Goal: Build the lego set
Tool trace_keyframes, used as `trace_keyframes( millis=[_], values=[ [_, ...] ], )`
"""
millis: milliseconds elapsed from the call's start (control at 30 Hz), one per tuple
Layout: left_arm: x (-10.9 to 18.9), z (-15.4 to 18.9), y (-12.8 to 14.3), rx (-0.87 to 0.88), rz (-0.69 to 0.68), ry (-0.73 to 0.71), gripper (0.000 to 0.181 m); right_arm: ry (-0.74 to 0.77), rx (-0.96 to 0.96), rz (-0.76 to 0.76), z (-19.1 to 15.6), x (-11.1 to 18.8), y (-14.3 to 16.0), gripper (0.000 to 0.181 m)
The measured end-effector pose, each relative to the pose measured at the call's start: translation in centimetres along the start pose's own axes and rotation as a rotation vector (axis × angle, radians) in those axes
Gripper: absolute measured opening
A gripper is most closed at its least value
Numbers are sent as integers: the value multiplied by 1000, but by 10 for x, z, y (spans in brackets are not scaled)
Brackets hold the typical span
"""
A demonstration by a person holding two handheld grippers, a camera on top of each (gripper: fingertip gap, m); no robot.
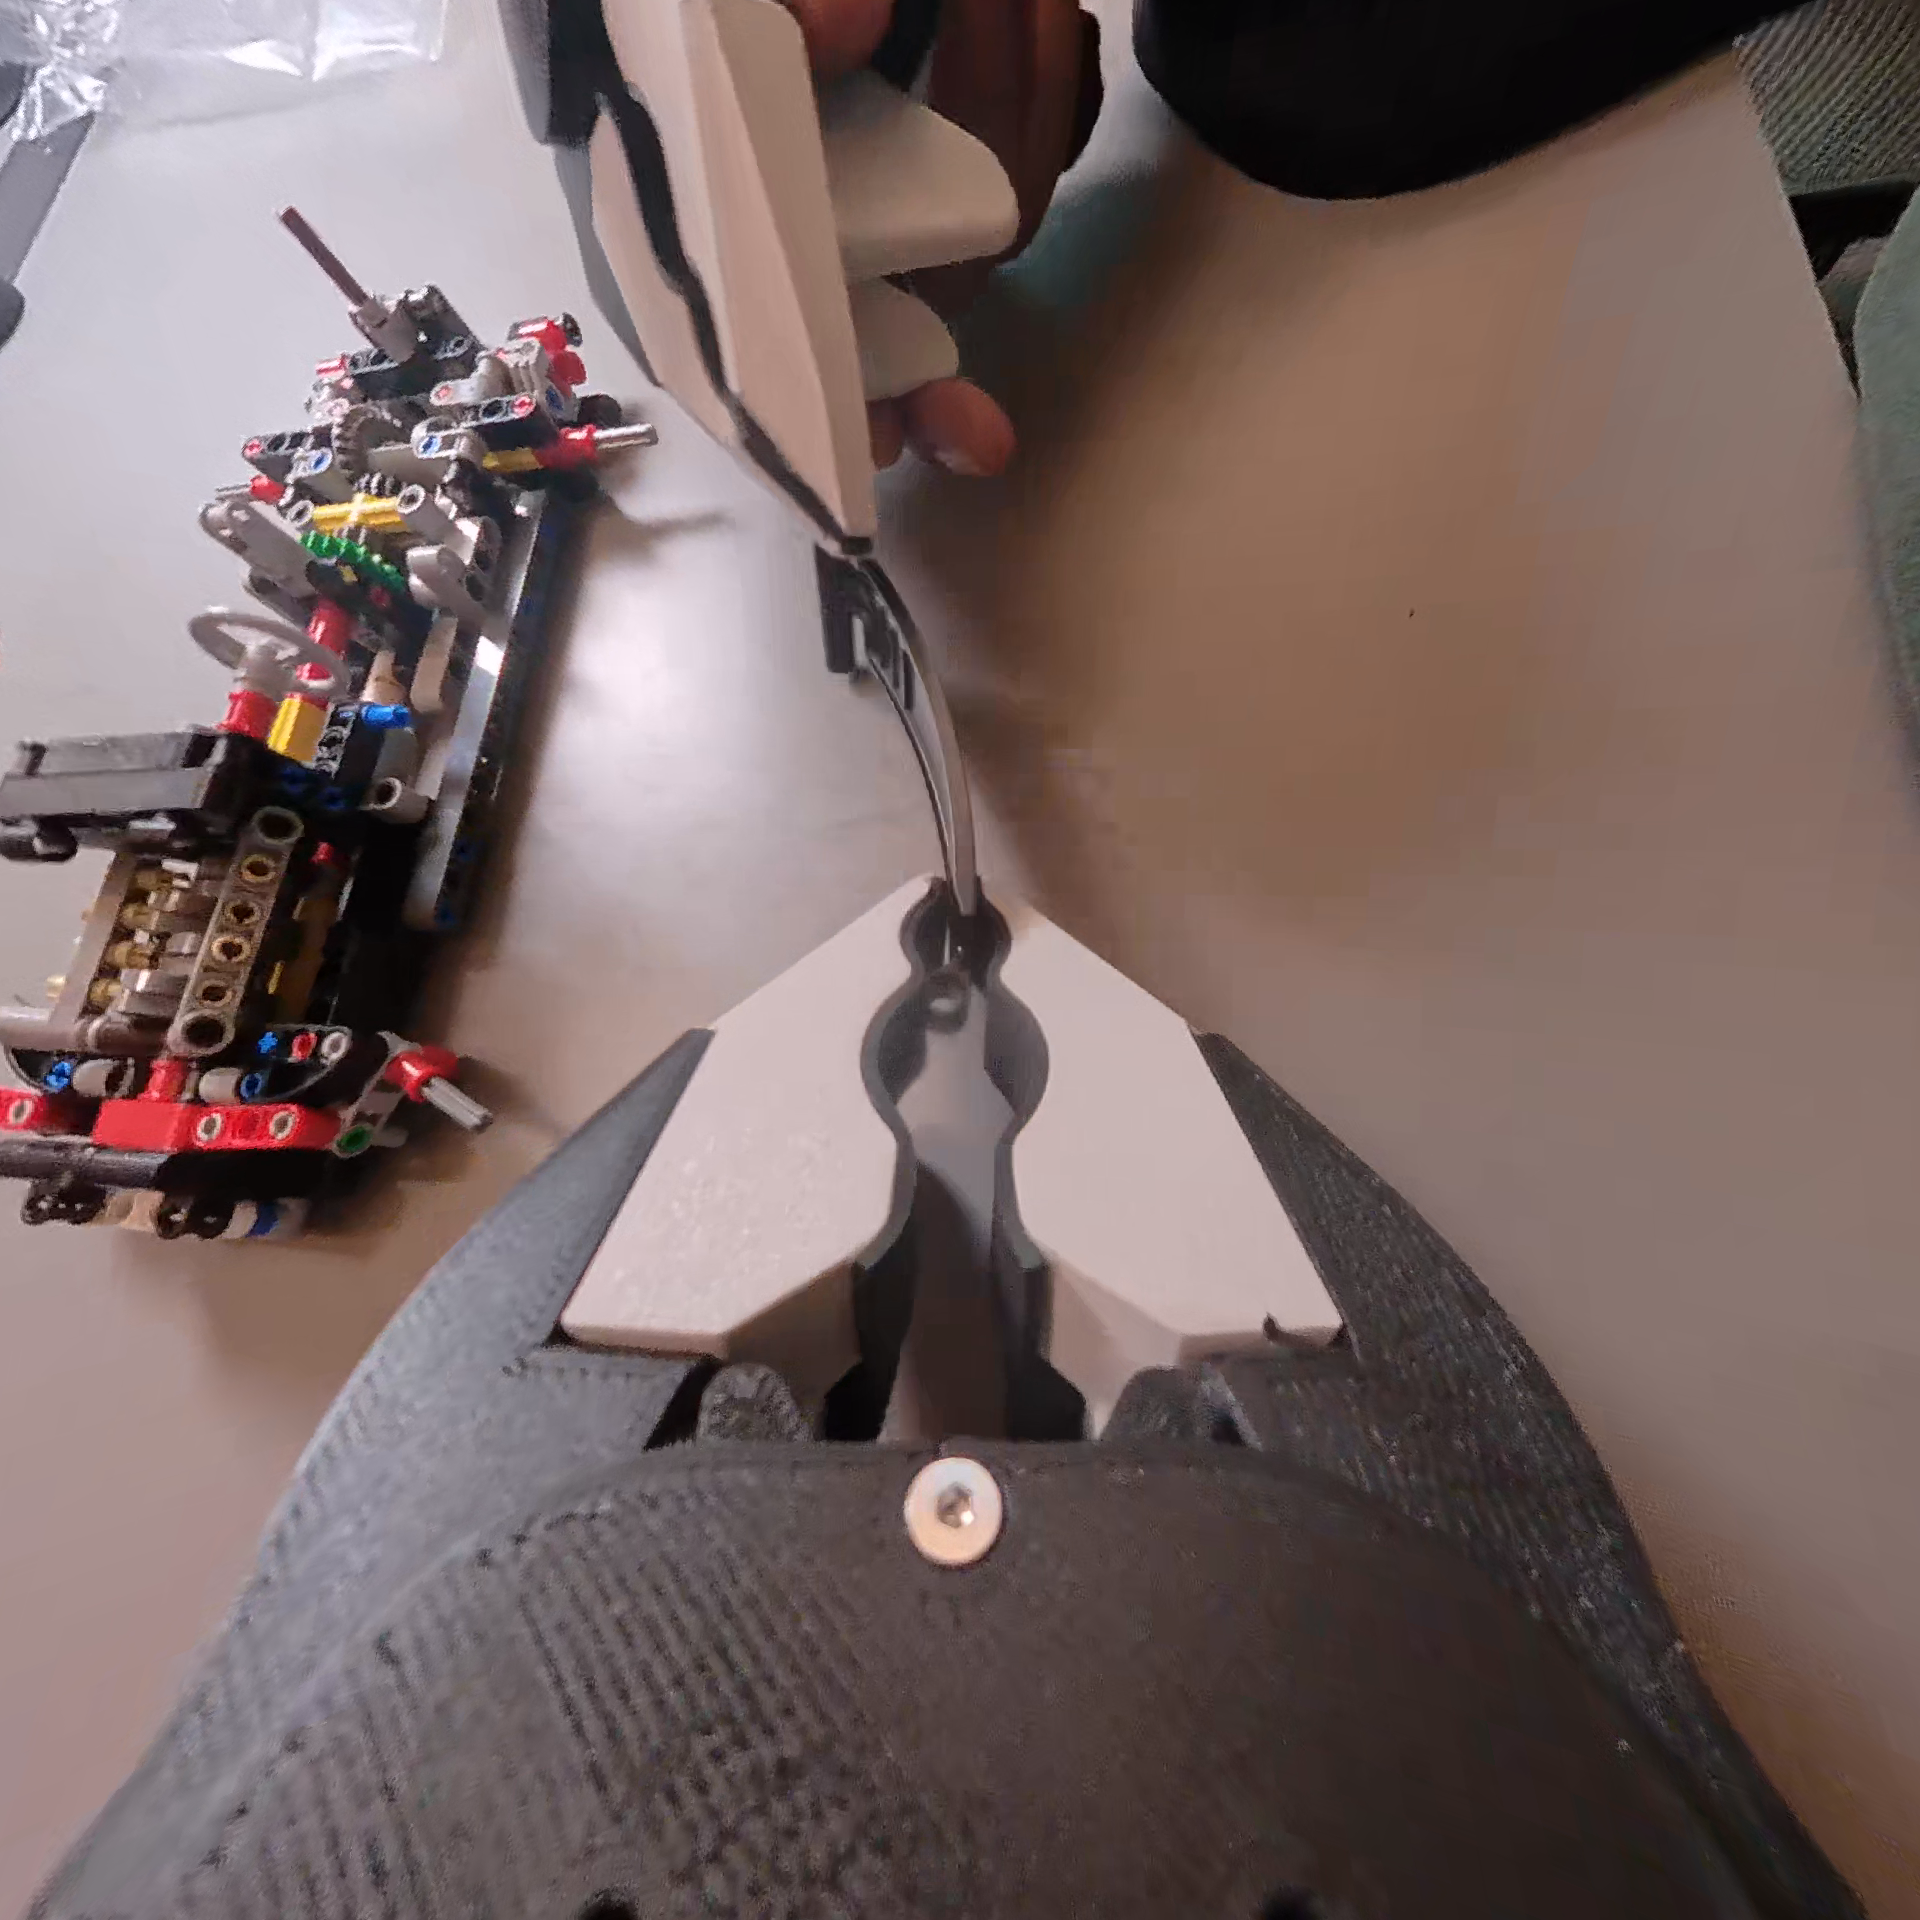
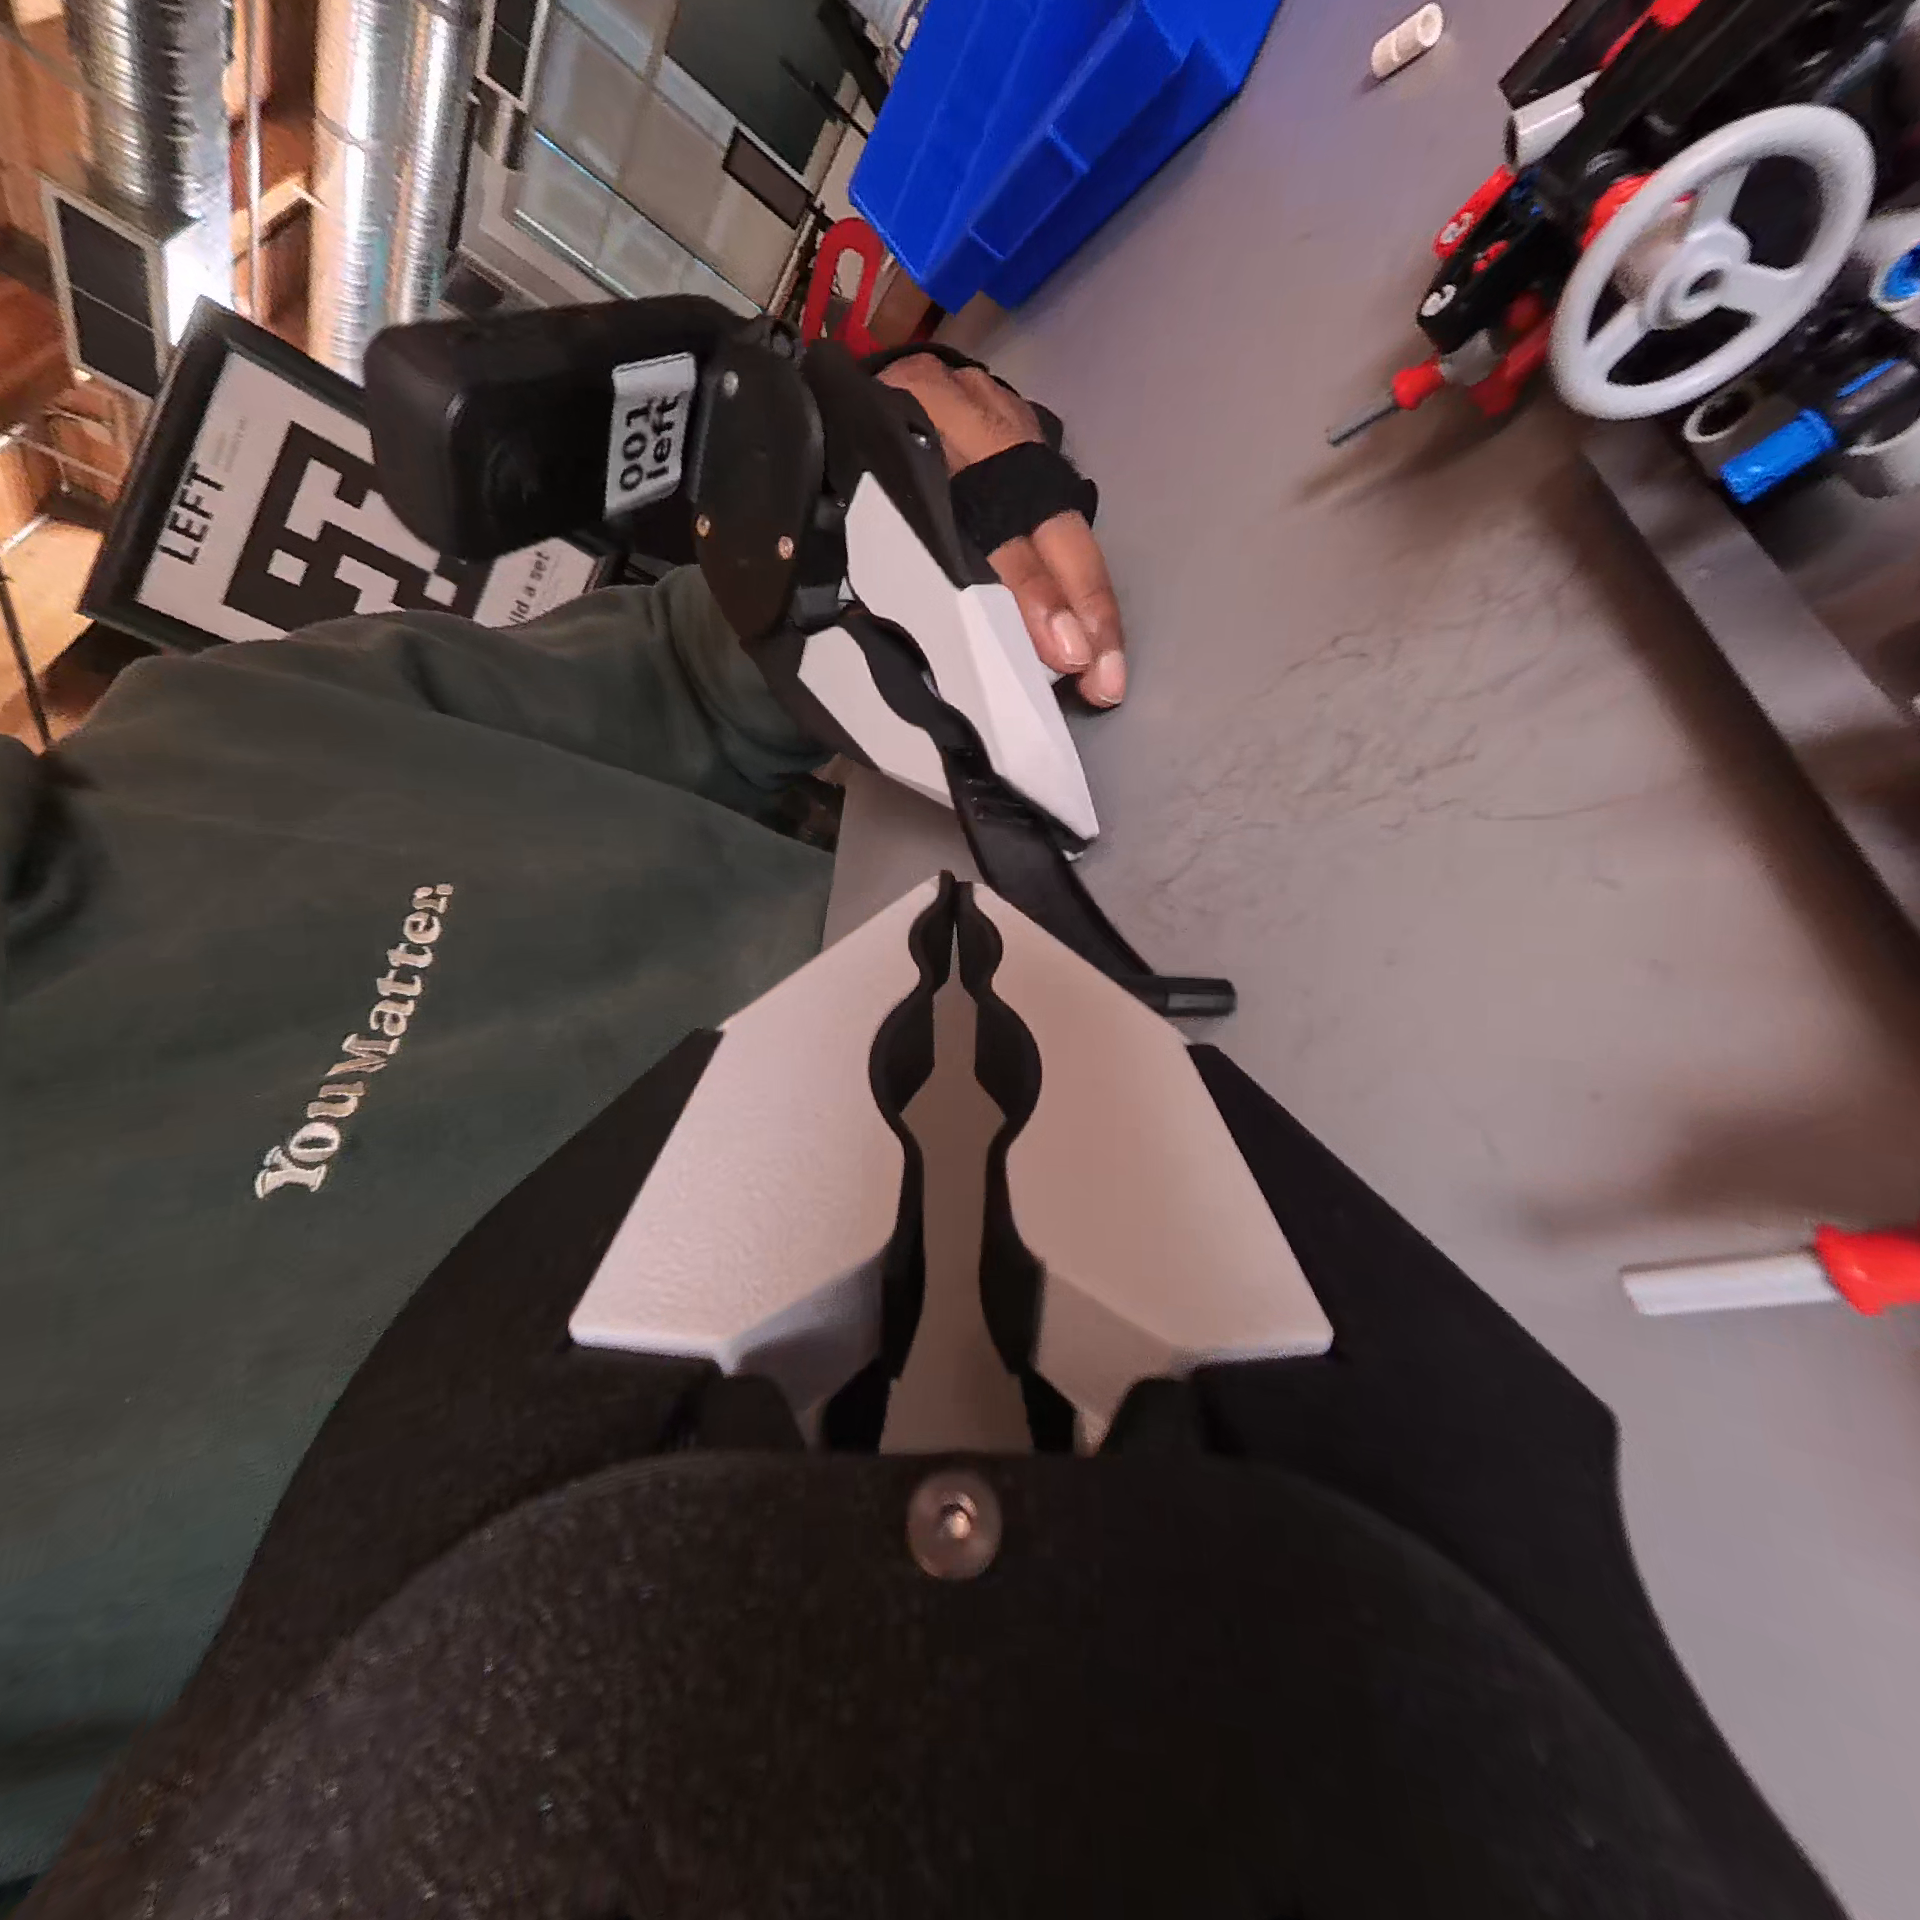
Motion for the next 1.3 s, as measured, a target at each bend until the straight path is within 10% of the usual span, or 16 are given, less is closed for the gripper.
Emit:
trace_keyframes(
  millis=[233, 467, 733, 967, 1300],
  values=[
    [5, -5, -3, 254, 105, 157, 1, 220, 243, 29, 1, 10, -6, 14],
    [18, -20, -7, 692, 390, 412, 1, 486, 1014, 193, -42, 21, -13, 52],
    [11, -22, -6, 888, 459, 551, 0, 695, 1461, 13, -51, -15, 2, 53],
    [9, -19, -8, 891, 448, 570, 3, 626, 1387, -53, -47, -21, 4, 21],
    [32, -35, 2, 575, 306, 84, 42, 543, 1078, -440, -10, -17, -4, 21]
  ],
)
Point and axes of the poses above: each gripper's, where its closed fingertips meet, x back along the fingers, y out of its underside, z = x × y across the jaws, the point moved 8 cm from there along x, back along the fingers, and after that the axes turned 8 degrees about y, right-handed, at the moved point
